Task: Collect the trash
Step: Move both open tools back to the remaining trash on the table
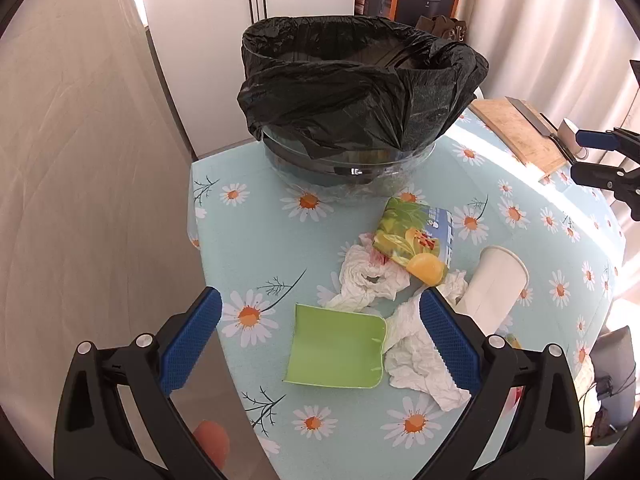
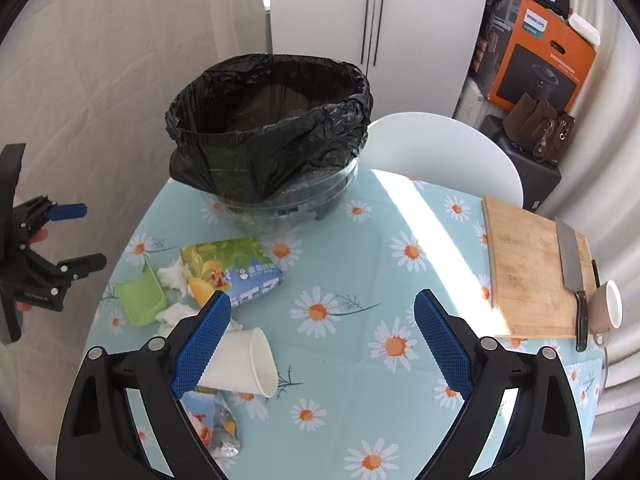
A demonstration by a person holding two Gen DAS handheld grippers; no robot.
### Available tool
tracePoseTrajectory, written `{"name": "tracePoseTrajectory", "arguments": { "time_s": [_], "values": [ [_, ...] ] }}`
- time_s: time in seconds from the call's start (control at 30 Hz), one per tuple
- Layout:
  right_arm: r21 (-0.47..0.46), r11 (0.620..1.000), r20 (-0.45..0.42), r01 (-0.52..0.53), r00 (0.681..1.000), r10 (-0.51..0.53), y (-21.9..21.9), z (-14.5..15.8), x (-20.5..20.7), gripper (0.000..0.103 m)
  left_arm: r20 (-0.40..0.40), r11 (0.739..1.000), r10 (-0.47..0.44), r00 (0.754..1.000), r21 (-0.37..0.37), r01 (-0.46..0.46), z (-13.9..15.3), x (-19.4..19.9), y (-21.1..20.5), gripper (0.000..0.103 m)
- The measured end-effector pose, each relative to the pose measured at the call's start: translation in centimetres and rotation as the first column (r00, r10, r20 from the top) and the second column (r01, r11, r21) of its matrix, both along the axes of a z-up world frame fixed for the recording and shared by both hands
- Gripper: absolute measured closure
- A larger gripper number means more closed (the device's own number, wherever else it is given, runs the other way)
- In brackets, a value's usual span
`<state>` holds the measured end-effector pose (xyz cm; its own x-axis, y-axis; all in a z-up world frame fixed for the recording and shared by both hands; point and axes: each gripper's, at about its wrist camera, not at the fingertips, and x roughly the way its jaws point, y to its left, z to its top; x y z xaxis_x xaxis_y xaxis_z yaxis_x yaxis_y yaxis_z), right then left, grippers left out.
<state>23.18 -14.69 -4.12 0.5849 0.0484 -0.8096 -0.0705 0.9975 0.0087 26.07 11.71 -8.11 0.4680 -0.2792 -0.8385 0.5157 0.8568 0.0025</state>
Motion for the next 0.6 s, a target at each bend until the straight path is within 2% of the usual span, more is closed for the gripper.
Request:
{"name": "tracePoseTrajectory", "arguments": {
  "time_s": [0.2, 0.43, 0.6],
  "values": [
    [0.011, 1.0, -0.057, 0.004, 0.998, -0.003, 0.9, -2.9, -2.0, 0.015, -0.01, 1.0, -0.027, 1.0, 0.007, 0.027, -2.3, -0.6, 0.2, 0.006],
    [0.072, 0.997, -0.118, -0.003, 0.993, 0.011, 1.8, -6.1, -3.8, 0.015, -0.058, 0.998, -0.061, 0.996, -0.009, 0.061, -5.3, -0.1, -0.1, 0.006],
    [0.097, 0.995, -0.174, -0.006, 0.985, 0.023, 2.6, -8.3, -4.6, 0.015, -0.095, 0.996, -0.086, 0.992, 0.008, 0.087, -7.4, 0.2, -0.8, 0.006]
  ]
}}
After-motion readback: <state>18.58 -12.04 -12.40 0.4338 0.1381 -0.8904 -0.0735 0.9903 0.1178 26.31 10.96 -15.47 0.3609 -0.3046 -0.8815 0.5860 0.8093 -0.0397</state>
